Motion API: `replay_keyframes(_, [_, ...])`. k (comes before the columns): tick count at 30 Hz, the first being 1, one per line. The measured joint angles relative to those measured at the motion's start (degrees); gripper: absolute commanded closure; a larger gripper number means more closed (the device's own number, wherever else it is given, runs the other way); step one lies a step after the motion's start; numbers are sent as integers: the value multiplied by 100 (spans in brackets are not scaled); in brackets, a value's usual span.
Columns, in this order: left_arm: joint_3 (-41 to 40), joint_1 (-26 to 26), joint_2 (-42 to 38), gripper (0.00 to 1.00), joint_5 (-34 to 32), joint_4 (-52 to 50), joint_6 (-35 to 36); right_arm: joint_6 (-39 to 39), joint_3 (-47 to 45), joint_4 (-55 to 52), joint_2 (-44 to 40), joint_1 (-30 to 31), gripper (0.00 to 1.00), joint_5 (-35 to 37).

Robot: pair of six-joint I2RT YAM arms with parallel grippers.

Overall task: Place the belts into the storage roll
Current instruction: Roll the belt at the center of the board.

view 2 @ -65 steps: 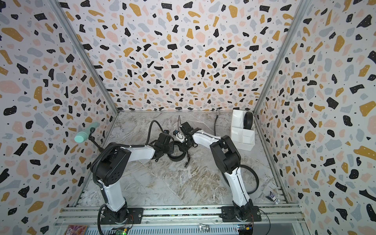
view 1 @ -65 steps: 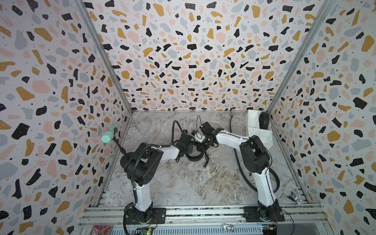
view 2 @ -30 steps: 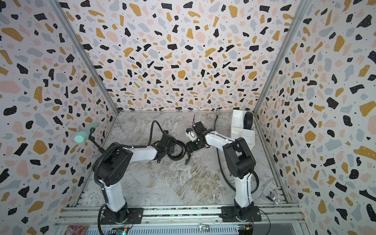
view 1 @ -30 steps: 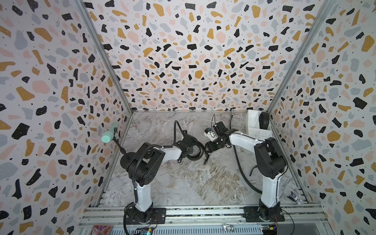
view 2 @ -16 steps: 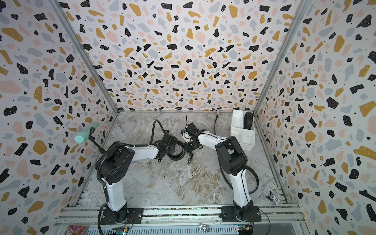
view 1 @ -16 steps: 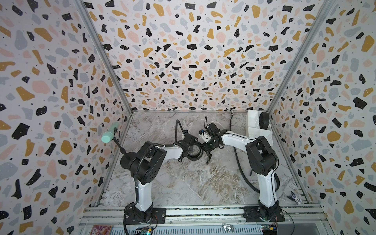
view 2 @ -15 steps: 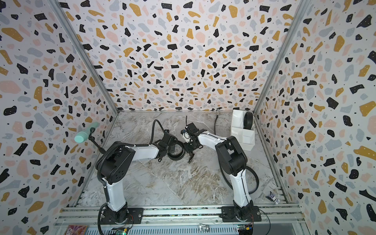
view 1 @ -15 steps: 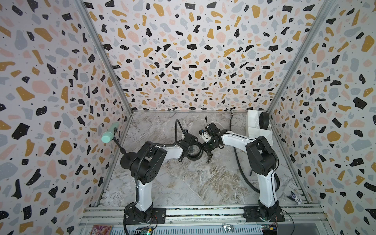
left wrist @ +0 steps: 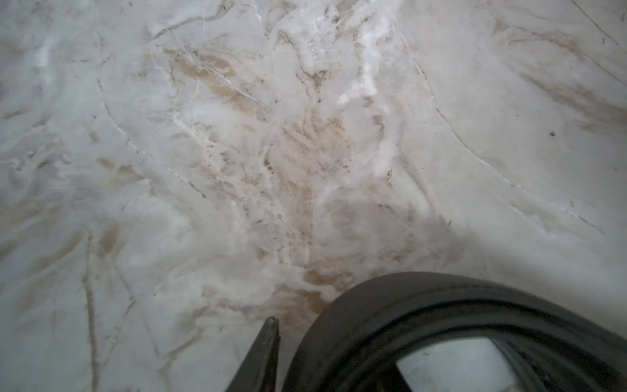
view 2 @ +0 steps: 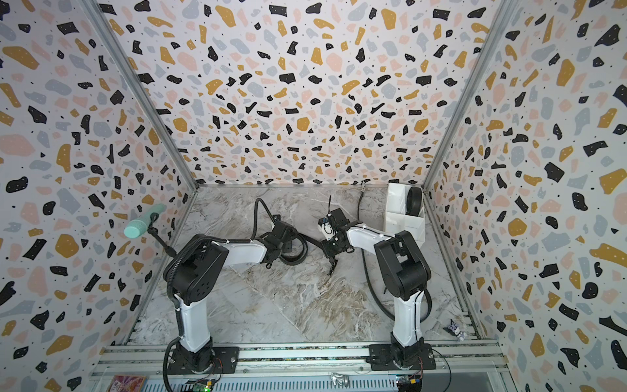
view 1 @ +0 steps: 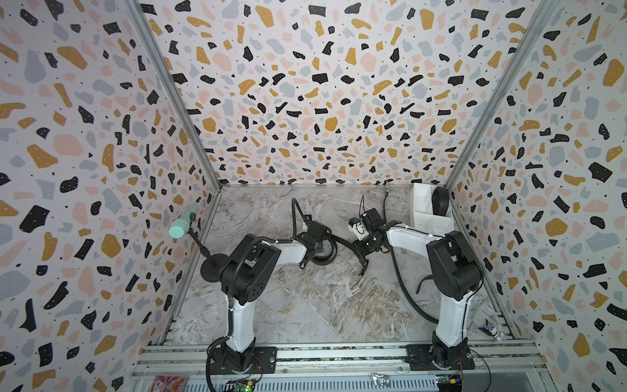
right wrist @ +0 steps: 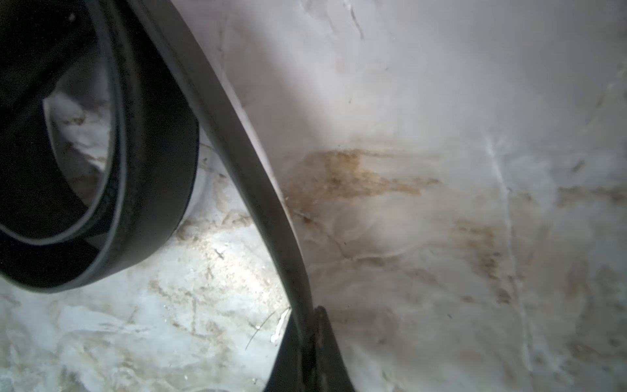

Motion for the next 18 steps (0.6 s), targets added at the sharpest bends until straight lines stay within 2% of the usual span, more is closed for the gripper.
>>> replay_keyframes(5, [-2,7,0,70,-22,9,-179,323,-251,214,-133,358,100,-282])
replay_keyframes(9, [-2,52,2,70,-31,9,-315,796,-299,490,-136,905,100,-573])
replay_keyframes(13, [-2,96,2,61,-28,-9,-361,1137,-238,697,-52,1305,100,-680])
replay_keyframes(18, [-17,133,-7,44,26,57,-367,1235,-188,649,35,1209,100,-761])
